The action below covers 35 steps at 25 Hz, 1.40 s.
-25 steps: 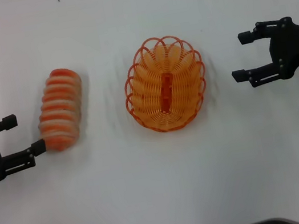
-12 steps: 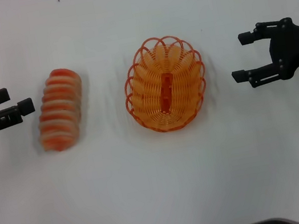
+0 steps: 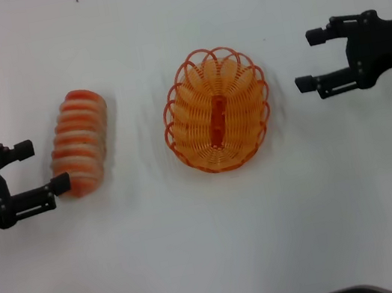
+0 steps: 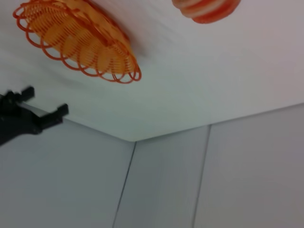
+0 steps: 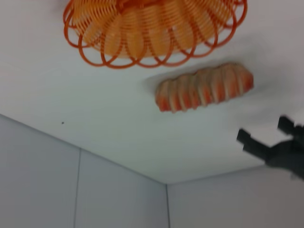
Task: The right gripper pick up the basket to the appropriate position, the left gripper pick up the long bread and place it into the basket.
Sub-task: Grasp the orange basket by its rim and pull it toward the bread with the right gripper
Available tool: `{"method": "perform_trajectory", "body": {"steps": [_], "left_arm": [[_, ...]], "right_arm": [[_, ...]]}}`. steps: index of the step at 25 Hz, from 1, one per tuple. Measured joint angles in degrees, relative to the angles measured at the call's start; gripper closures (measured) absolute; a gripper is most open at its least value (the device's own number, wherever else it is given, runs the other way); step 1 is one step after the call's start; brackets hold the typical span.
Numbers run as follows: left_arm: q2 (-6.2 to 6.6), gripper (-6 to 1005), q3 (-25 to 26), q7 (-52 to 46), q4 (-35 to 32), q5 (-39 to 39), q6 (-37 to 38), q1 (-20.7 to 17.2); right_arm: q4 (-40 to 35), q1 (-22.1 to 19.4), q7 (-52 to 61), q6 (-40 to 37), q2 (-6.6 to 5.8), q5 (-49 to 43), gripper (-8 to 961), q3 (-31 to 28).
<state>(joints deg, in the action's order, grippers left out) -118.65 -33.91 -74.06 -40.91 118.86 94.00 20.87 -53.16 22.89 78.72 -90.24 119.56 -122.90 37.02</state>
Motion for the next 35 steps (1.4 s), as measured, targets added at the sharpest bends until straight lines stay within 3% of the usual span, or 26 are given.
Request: {"method": "perform_trajectory", "body": {"steps": [4, 8, 10, 12, 15, 20, 24, 35], "left_arm": [[-0.02, 67, -0.7, 0.0, 0.1, 0.1, -0.1, -0.2], [-0.04, 68, -0.6, 0.0, 0.0, 0.1, 0.0, -0.1], [-0.05, 68, -0.6, 0.0, 0.0, 0.1, 0.3, -0.1], [-0.06, 68, -0.6, 0.0, -0.1, 0.1, 0.5, -0.1], [-0.07, 68, -0.6, 0.0, 0.1, 0.1, 0.5, -0.1], [-0.32, 69, -0.7, 0.1, 0.2, 0.3, 0.3, -0.1], [-0.62, 69, -0.8, 0.2, 0.1, 1.1, 0.1, -0.2], [-0.74, 71, -0.8, 0.2, 0.1, 1.3, 0.1, -0.3]], "right_arm": [[-4.0, 3.9, 17.9, -1.3, -0.69, -1.4, 38, 1.0], [-10.7, 12.8, 39.7, -5.9, -2.2, -11.2, 39, 2.1], [-12.6, 18.3, 47.0, -6.4, -1.97, -20.0, 40, 2.3], [-13.1, 23.7, 50.5, -6.7, -0.65, -29.6, 40, 3.7], [-12.5, 28.0, 51.5, -4.9, 0.82, -38.3, 41, 10.0], [-10.8, 27.9, 52.4, 4.2, 1.19, -38.4, 42, 24.3], [-7.2, 27.2, 49.1, 9.7, 0.88, -34.0, 43, 31.4], [2.4, 27.0, 47.5, 20.6, 0.74, -28.4, 45, 39.1]]}}
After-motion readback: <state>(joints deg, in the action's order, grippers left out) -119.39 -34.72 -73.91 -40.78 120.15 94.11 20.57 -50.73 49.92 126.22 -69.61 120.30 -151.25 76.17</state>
